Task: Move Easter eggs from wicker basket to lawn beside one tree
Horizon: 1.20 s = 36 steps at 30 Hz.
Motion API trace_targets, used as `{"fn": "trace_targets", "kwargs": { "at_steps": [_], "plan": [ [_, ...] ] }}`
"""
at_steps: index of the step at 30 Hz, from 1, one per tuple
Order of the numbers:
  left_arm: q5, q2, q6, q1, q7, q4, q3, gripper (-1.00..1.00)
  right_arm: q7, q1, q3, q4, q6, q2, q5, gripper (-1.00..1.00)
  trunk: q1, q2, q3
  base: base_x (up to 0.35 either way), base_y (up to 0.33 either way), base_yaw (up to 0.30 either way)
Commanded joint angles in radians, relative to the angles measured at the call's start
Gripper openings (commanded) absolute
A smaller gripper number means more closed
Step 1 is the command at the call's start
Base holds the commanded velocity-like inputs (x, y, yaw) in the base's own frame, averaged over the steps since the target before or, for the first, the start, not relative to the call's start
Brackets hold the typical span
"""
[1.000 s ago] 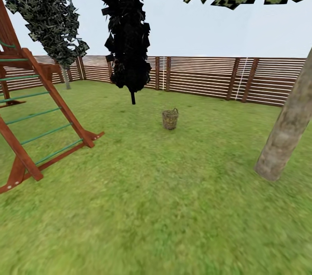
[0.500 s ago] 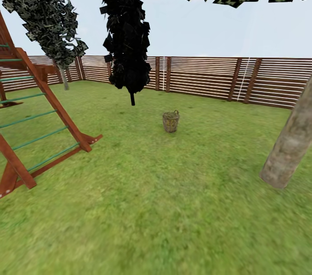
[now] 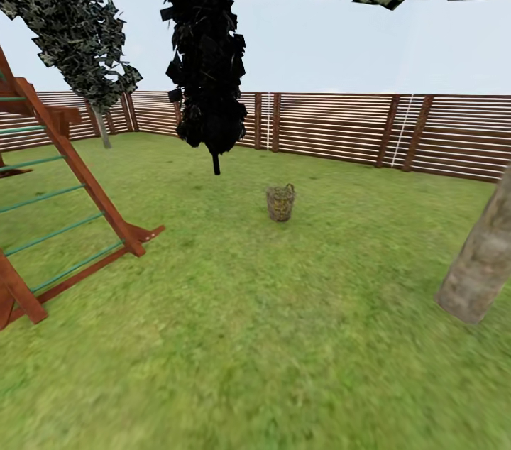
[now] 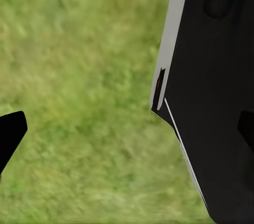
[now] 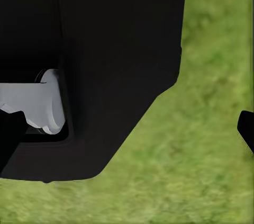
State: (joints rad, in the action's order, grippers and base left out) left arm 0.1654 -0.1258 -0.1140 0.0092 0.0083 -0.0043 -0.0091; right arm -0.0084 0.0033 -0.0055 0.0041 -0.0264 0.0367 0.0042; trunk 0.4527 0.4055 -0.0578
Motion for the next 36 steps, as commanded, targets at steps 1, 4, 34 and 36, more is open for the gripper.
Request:
{"fn": "trace_targets", "kwargs": {
  "at_steps": [1,4,34,36],
  "plan": [
    [0.006,0.0,-0.003,0.0,0.001,0.0,-0.002,1.0,-0.001,0.0,-0.001,0.0,-0.003,0.0,0.0,1.0,0.001,0.002,-0.001,0.325,0.0,0.0],
    [0.006,0.0,-0.003,0.0,0.001,0.0,-0.002,1.0,-0.001,0.0,0.0,0.0,-0.003,0.0,0.0,1.0,0.001,0.002,-0.001,0.325,0.0,0.0],
    [0.006,0.002,-0.003,0.0,0.001,0.0,-0.001,1.0,-0.001,0.0,-0.001,0.0,-0.003,0.0,0.0,1.0,0.001,0.002,-0.001,0.331,0.0,0.0],
    [0.006,0.002,-0.003,0.0,0.001,0.0,-0.001,1.0,-0.001,0.0,-0.001,0.0,-0.003,0.0,0.0,1.0,0.001,0.002,-0.001,0.334,0.0,0.0]
  ]
}}
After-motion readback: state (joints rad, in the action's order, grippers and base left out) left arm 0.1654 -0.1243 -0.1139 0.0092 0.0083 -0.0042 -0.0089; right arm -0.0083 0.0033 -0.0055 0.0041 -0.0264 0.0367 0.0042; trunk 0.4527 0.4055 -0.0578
